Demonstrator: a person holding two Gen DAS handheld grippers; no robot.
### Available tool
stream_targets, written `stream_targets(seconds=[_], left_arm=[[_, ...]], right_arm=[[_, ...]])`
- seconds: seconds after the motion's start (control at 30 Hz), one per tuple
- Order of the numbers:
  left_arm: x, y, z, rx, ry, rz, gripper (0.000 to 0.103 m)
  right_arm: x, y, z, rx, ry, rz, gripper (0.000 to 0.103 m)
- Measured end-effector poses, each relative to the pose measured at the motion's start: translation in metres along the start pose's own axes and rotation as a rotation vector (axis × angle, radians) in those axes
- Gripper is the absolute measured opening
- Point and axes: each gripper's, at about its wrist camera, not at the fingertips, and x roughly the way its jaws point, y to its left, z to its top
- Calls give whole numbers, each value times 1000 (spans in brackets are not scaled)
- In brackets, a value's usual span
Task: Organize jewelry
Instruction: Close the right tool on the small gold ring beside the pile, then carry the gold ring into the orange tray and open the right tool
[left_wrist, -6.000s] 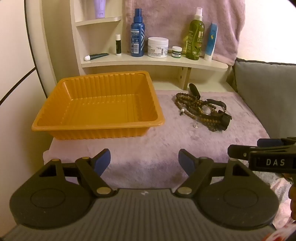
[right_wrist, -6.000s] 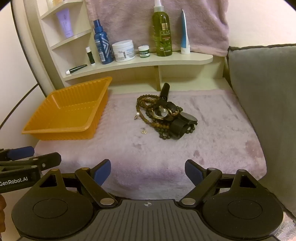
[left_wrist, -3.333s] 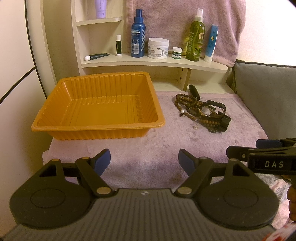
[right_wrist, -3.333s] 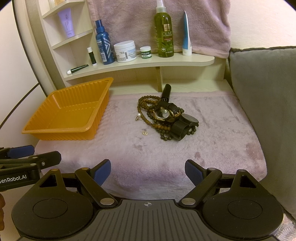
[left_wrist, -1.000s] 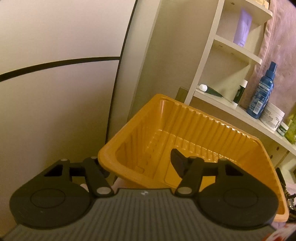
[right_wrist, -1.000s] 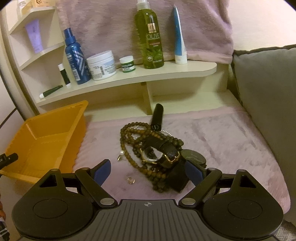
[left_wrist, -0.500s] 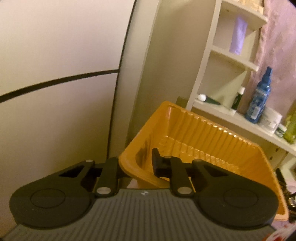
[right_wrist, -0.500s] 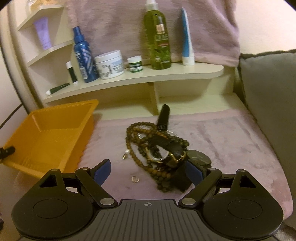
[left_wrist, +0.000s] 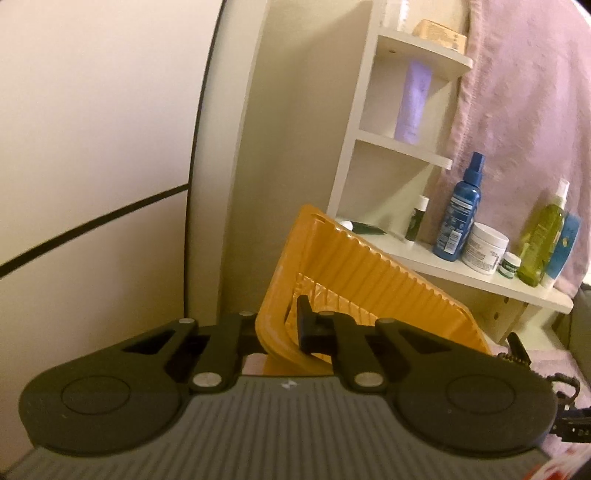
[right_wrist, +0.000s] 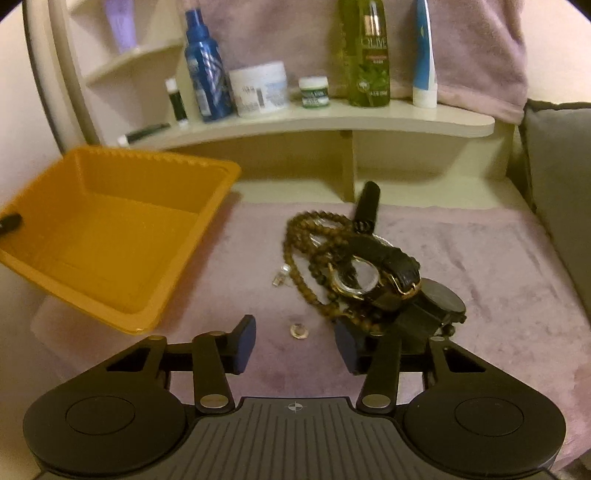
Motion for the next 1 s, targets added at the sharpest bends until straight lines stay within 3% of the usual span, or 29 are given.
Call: stream_targets(seconds=[0.13,0.3,0.43,0.77,1.0], left_arm=[[3,1,-2,-6,6,23,9],[9,-1,-3,16,9,45,9],[13,2,-3,12,18,49,10],[24,-1,1,52,31,53,11],[27,-2,0,54,38,61,9]], right_arm=[[10,0,-1,-13,25,-4,26],[14,1,0,-32,18,-13,23],[15,3,-1,-66,16,-25,10],[11,5,9,-67,-11,8,10],[-2,24,33,-71,-70,132,10]])
